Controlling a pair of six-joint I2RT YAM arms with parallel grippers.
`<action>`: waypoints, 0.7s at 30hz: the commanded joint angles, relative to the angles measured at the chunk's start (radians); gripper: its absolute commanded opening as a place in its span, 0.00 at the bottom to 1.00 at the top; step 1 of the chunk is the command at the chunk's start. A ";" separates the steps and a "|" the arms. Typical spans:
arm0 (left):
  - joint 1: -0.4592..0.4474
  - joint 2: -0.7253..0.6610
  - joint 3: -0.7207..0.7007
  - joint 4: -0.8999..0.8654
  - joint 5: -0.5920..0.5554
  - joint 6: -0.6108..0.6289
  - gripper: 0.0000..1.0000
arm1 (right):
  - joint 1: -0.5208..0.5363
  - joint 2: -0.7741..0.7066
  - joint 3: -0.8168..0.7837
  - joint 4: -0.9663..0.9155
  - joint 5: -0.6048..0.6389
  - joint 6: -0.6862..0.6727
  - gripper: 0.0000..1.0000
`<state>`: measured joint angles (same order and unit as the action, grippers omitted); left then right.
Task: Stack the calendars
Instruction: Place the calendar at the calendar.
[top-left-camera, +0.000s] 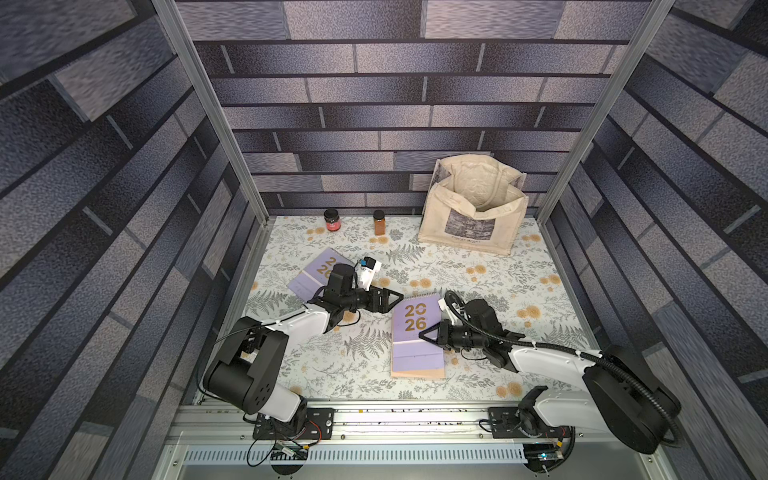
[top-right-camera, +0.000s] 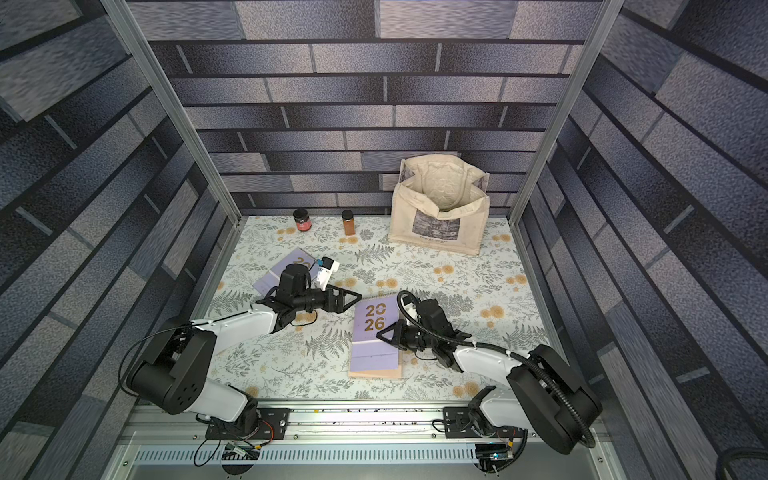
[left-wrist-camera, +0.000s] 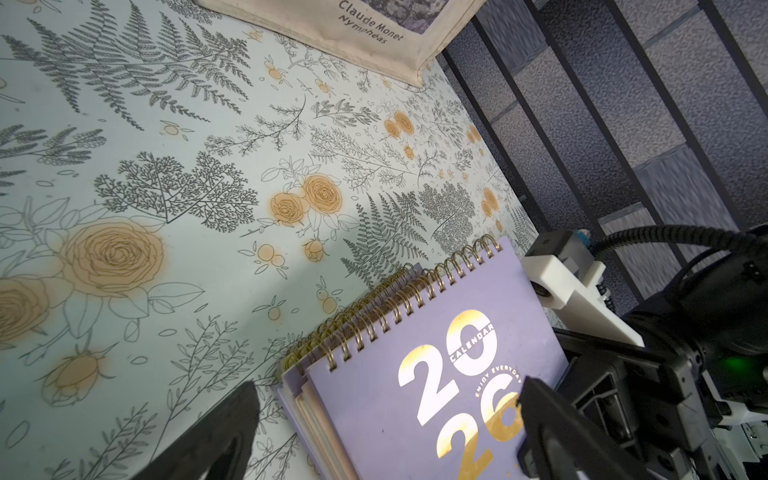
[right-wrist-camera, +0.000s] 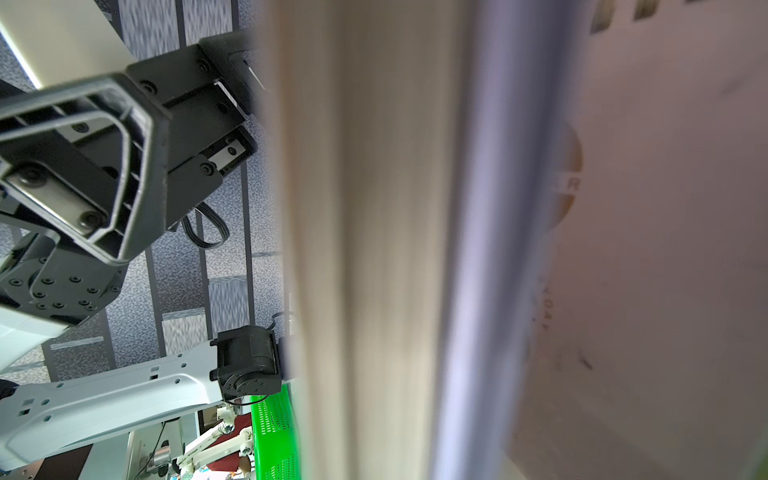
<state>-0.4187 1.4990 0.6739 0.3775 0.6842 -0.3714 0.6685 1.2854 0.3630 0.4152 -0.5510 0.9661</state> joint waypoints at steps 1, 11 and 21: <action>-0.016 0.011 0.022 -0.015 0.030 0.015 1.00 | 0.009 0.029 -0.025 -0.042 0.050 -0.003 0.00; -0.058 0.038 0.029 0.023 0.100 -0.023 1.00 | 0.008 0.037 -0.027 -0.073 0.062 -0.006 0.00; -0.107 0.089 0.027 0.035 0.131 -0.034 1.00 | 0.008 0.038 -0.024 -0.097 0.076 -0.008 0.00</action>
<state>-0.5186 1.5742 0.6922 0.3840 0.7891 -0.3832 0.6685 1.2984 0.3634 0.4206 -0.5499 0.9657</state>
